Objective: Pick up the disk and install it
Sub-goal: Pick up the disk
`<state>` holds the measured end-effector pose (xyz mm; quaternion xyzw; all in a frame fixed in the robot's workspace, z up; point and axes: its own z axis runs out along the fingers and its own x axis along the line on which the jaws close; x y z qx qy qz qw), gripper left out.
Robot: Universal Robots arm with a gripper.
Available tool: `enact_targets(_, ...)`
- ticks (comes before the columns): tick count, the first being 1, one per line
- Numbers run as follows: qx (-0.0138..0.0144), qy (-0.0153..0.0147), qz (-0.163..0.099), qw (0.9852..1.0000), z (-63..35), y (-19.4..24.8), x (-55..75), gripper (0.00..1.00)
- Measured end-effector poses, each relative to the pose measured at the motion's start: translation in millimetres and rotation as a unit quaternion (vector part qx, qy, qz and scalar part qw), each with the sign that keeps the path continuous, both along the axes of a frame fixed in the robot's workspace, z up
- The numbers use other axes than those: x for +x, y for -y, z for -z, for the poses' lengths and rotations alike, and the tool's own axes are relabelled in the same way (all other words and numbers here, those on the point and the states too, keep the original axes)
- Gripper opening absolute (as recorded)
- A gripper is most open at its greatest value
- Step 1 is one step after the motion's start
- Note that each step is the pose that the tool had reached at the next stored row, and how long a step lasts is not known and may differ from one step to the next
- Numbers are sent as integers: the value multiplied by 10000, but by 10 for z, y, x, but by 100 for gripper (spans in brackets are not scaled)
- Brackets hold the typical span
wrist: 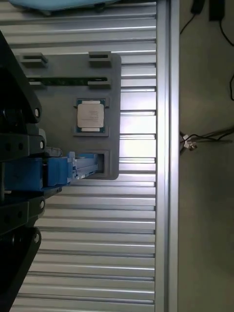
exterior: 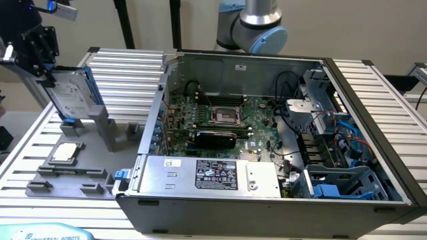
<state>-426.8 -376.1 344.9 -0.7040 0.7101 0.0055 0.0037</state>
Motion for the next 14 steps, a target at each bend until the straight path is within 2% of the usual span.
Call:
enact_targets(9,0,0,0,10000,-405,0,44,33)
enact_targets(14,0,0,0,10000,-635,0,122,33)
